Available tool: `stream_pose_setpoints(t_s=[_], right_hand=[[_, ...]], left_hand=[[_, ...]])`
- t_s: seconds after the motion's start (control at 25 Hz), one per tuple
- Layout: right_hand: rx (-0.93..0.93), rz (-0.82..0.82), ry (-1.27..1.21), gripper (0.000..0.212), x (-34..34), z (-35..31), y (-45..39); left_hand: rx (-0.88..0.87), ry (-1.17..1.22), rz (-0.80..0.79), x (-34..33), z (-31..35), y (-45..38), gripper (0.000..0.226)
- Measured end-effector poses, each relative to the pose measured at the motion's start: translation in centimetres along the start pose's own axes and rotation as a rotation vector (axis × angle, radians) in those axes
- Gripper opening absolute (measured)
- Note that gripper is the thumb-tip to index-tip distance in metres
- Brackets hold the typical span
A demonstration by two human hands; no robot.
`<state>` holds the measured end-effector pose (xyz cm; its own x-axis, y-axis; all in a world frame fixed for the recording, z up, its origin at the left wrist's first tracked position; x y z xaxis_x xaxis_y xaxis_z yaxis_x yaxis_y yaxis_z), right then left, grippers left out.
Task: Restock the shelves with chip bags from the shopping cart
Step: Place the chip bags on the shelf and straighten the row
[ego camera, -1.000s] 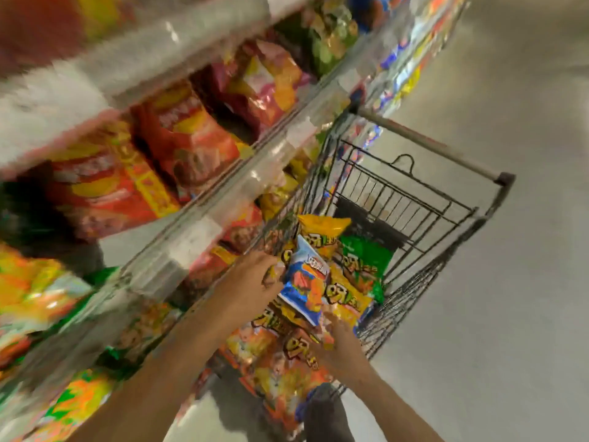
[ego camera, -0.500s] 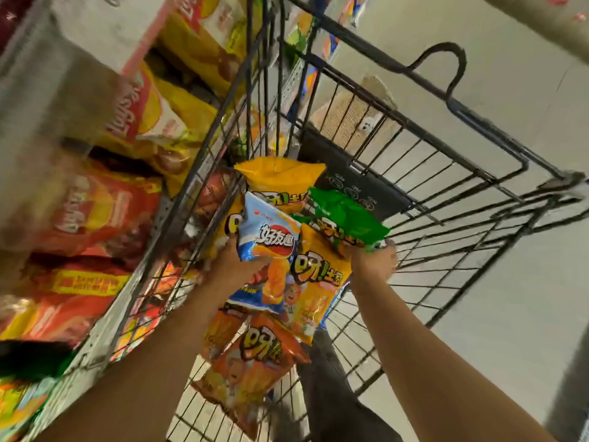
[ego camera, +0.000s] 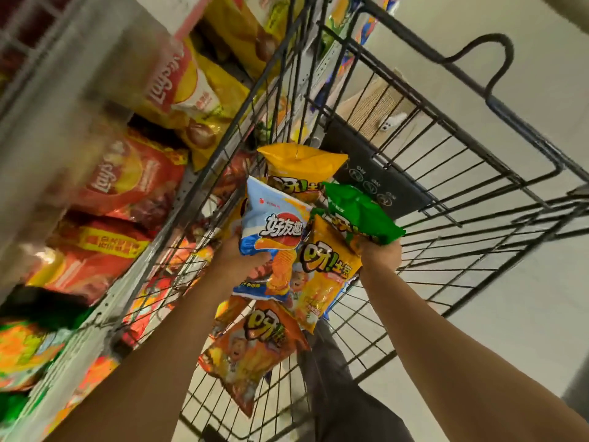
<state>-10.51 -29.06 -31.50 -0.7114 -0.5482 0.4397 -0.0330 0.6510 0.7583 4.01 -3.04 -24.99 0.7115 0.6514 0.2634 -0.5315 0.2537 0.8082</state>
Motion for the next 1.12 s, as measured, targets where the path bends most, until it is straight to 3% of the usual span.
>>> stream_pose_setpoints(t_s=[0.2,0.44,0.48,0.64,0.88,1.04,1.12], right_hand=[[0.273,-0.023,-0.15,0.037,1.8,-1.0,5.7],[0.666,-0.291,-0.072,0.068,6.5,-1.6,16.5],[0.711,-0.349,-0.07,0.066,7.8,-1.1,18.9],[0.98,-0.631,-0.005,0.021,12.8,1.4,31.0],[1.248,-0.911,-0.003,0.016,16.5,1.9,50.6],[1.44,-1.092,-0.037,0.035,17.5,-0.6,63.7],[1.515,-1.173,-0.038,0.03,17.8,-1.5,69.5]], left_hand=[[-0.068,0.053,0.116,1.5,-1.6,6.3,0.035],[-0.283,0.138,0.238,2.5,-5.8,19.6,0.013],[-0.331,0.145,0.277,2.7,-7.0,22.4,0.012],[-0.557,0.211,0.401,4.5,-12.3,37.3,0.022],[-0.726,0.292,0.629,8.4,-17.2,58.8,0.018],[-0.899,0.377,0.831,10.7,-19.5,70.1,0.013],[-0.952,0.431,0.929,11.6,-20.9,74.3,0.015]])
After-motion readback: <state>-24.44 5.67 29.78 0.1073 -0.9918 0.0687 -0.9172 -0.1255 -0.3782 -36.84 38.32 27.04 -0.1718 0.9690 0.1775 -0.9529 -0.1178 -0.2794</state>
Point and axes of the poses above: each hand's wrist, its own y-axis away from the middle knuckle, its own x-axis out of the back of the hand, z = x × y, the point moved 4 cm from there along -y, towards the middle knuckle, and after that the axes turned 8 degrees about -z, right-handed, at the moved point
